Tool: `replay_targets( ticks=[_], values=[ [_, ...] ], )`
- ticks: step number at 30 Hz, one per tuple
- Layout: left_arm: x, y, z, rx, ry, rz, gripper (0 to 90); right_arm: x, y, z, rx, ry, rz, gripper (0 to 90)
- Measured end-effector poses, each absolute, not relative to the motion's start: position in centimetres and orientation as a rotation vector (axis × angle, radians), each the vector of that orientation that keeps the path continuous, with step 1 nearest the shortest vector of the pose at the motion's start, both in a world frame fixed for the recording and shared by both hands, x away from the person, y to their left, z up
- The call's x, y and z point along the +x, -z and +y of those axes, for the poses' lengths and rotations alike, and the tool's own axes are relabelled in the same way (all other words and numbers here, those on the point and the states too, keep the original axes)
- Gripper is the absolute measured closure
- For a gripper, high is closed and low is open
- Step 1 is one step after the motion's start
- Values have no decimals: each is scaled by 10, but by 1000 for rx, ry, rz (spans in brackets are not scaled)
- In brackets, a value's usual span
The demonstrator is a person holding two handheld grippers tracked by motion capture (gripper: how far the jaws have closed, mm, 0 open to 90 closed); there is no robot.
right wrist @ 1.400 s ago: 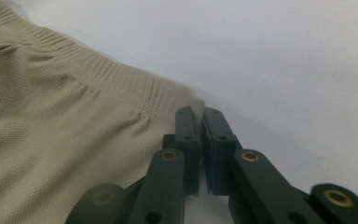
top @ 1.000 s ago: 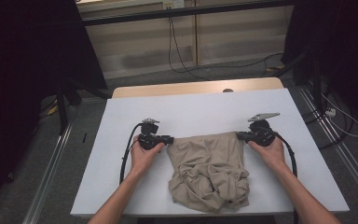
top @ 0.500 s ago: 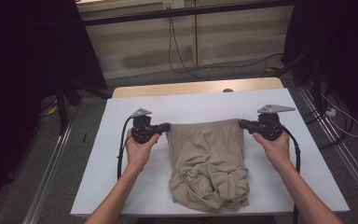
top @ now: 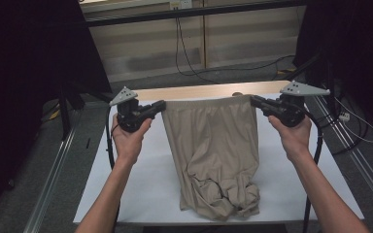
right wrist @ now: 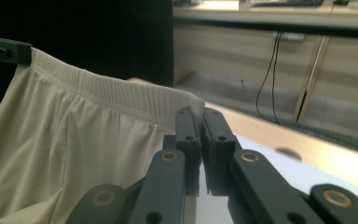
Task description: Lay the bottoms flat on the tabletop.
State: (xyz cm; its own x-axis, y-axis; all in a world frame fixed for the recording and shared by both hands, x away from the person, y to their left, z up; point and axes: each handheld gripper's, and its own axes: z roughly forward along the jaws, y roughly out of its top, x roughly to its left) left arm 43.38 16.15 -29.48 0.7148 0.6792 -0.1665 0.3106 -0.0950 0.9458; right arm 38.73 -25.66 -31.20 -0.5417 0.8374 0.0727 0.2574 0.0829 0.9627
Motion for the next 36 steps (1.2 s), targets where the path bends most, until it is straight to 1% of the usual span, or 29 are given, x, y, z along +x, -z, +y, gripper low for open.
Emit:
replay_targets(
  ticks=[4, 6, 7, 8, 9, 11, 14, 17, 21, 26, 28, 33, 36],
  values=[
    [438, 259, 168, 1637, -407, 767, 872, 387, 278, -254, 1022, -1512, 1807, 864],
    [438, 240, 170, 1622, -436, 748, 871, 385, 255, -250, 978, -1517, 1782, 864],
    [437, 230, 171, 1615, -455, 738, 872, 383, 232, -247, 929, -1520, 1752, 864],
    [437, 224, 171, 1600, -458, 726, 872, 383, 232, -247, 929, -1520, 1752, 864],
    [436, 212, 173, 1584, -463, 711, 871, 382, 223, -246, 916, -1520, 1742, 864],
    [434, 197, 175, 1556, -475, 686, 872, 379, 193, -244, 872, -1546, 1688, 864],
    [435, 188, 173, 1563, -503, 678, 871, 380, 187, -244, 865, -1554, 1665, 864],
    [446, 201, 168, 1603, -501, 703, 871, 392, 199, -246, 911, -1551, 1677, 864],
    [464, 230, 161, 1645, -454, 746, 871, 411, 229, -253, 971, -1533, 1733, 863],
    [485, 258, 147, 1720, -450, 774, 871, 435, 264, -263, 1047, -1478, 1799, 863],
    [495, 271, 143, 1731, -426, 799, 871, 444, 274, -266, 1067, -1457, 1818, 863],
    [518, 296, 134, 1769, -407, 850, 870, 466, 295, -268, 1134, -1411, 1852, 863],
    [523, 305, 129, 1762, -401, 894, 869, 476, 303, -268, 1167, -1380, 1850, 863]
  ],
)
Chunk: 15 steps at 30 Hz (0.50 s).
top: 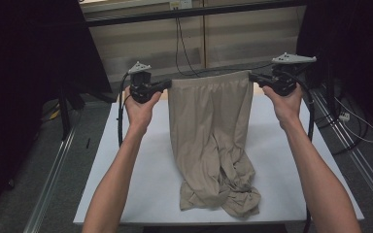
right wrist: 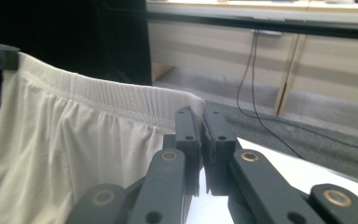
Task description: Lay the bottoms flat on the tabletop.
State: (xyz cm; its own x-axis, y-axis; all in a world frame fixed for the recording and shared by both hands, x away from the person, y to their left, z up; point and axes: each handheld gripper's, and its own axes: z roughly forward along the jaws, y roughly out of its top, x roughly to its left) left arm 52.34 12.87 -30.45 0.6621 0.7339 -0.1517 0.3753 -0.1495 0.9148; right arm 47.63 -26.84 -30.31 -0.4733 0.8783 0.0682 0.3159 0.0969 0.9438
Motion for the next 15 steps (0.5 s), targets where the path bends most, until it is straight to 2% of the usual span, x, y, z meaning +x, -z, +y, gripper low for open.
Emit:
replay_targets(
  ticks=[8, 15],
  values=[
    [547, 328, 122, 1795, -442, 953, 869, 500, 332, -266, 1225, -1325, 1879, 863],
    [563, 352, 118, 1812, -429, 991, 868, 517, 344, -263, 1259, -1281, 1882, 860]
  ],
)
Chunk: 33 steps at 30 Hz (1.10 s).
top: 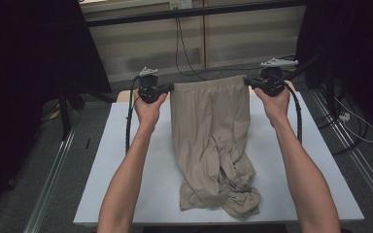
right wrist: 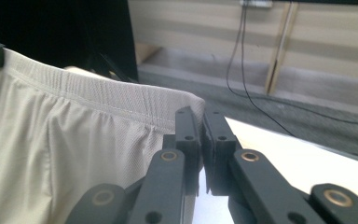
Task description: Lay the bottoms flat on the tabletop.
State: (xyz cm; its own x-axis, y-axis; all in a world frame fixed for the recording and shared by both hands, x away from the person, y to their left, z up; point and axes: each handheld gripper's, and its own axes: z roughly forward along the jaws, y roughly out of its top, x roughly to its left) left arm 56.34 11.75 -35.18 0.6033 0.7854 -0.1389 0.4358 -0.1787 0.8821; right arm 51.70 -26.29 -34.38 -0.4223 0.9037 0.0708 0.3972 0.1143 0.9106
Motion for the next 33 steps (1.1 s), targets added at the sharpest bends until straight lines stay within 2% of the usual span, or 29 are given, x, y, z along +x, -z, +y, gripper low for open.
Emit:
replay_targets(
  ticks=[2, 3, 4, 5, 6, 7, 8, 11, 15, 16, 18, 20, 21, 24, 29, 31, 33],
  values=[
    [566, 360, 113, 1830, -433, 1002, 864, 522, 353, -261, 1296, -1248, 1884, 822],
    [567, 364, 111, 1834, -431, 1024, 841, 524, 358, -260, 1320, -1214, 1877, 745],
    [568, 368, 111, 1823, -427, 1052, 742, 526, 362, -260, 1346, -1188, 1861, 609],
    [568, 372, 111, 1822, -414, 1085, 523, 527, 364, -260, 1377, -1180, 1852, 474],
    [567, 373, 112, 1859, -426, 1098, 353, 526, 365, -260, 1393, -1181, 1855, 406],
    [564, 375, 112, 1870, -445, 1085, 326, 523, 366, -259, 1377, -1172, 1874, 394],
    [560, 376, 114, 1883, -458, 1063, 343, 519, 366, -258, 1347, -1159, 1891, 385],
    [544, 376, 120, 1879, -459, 1043, 230, 504, 369, -257, 1308, -1172, 1951, 318],
    [511, 377, 122, 1918, -460, 980, 155, 476, 377, -255, 1270, -1189, 1999, 323],
    [500, 378, 122, 1926, -464, 962, 156, 457, 380, -252, 1242, -1211, 2017, 348],
    [476, 380, 122, 1944, -450, 911, 157, 449, 381, -250, 1233, -1210, 2033, 347],
    [453, 385, 120, 1938, -432, 876, 165, 412, 390, -241, 1181, -1215, 2110, 380],
    [445, 386, 119, 1952, -428, 855, 165, 412, 390, -241, 1181, -1215, 2110, 380],
    [412, 392, 114, 1998, -409, 801, 157, 381, 394, -234, 1130, -1224, 2150, 413],
    [357, 398, 111, 2055, -377, 680, 163, 332, 397, -226, 1069, -1272, 2197, 545],
    [336, 402, 110, 2091, -337, 631, 210, 314, 401, -221, 1038, -1239, 2237, 647],
    [315, 406, 109, 2110, -339, 590, 207, 298, 405, -214, 1012, -1257, 2278, 736]
  ],
)
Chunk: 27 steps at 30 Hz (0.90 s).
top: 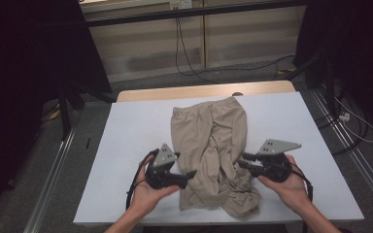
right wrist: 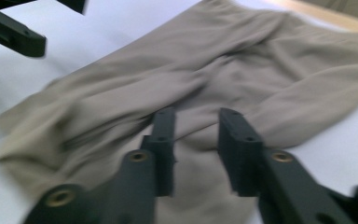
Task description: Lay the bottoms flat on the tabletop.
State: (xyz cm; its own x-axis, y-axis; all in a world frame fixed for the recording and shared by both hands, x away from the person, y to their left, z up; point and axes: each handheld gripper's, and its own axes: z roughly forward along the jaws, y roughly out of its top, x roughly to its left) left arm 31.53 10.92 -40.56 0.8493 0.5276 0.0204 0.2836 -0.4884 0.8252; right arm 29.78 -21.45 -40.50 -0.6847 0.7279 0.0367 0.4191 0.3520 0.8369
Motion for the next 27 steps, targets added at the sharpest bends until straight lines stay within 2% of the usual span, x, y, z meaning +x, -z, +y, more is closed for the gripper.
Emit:
replay_targets(
  ticks=[4, 6, 8, 10, 13, 15, 16, 17, 18, 19, 25, 27],
  values=[
    [281, 410, 101, 2167, -239, 508, 384, 271, 411, -199, 925, -1235, 2365, 840],
    [266, 415, 94, 2177, -203, 452, 559, 261, 414, -194, 908, -1231, 2390, 859],
    [258, 421, 81, 2224, -175, 395, 619, 253, 420, -190, 908, -1218, 2404, 859],
    [253, 427, 67, 2262, -211, 365, 614, 249, 425, -187, 907, -1198, 2420, 843],
    [255, 435, 45, 2322, -270, 361, 414, 247, 431, -183, 933, -1183, 2433, 759],
    [261, 440, 37, 2335, -309, 371, 399, 248, 433, -183, 923, -1161, 2439, 695],
    [264, 441, 36, 2342, -317, 369, 445, 249, 433, -185, 933, -1157, 2434, 659],
    [269, 441, 37, 2329, -318, 380, 818, 254, 433, -190, 960, -1180, 2420, 588],
    [274, 439, 40, 2301, -287, 415, 818, 254, 433, -190, 960, -1180, 2420, 588],
    [285, 433, 47, 2261, -195, 470, 860, 255, 433, -191, 973, -1191, 2418, 574],
    [314, 396, 85, 2066, -188, 597, 880, 260, 438, -184, 974, -1192, 2451, 417],
    [324, 385, 94, 2025, -208, 631, 880, 260, 439, -181, 967, -1188, 2458, 390]
  ],
)
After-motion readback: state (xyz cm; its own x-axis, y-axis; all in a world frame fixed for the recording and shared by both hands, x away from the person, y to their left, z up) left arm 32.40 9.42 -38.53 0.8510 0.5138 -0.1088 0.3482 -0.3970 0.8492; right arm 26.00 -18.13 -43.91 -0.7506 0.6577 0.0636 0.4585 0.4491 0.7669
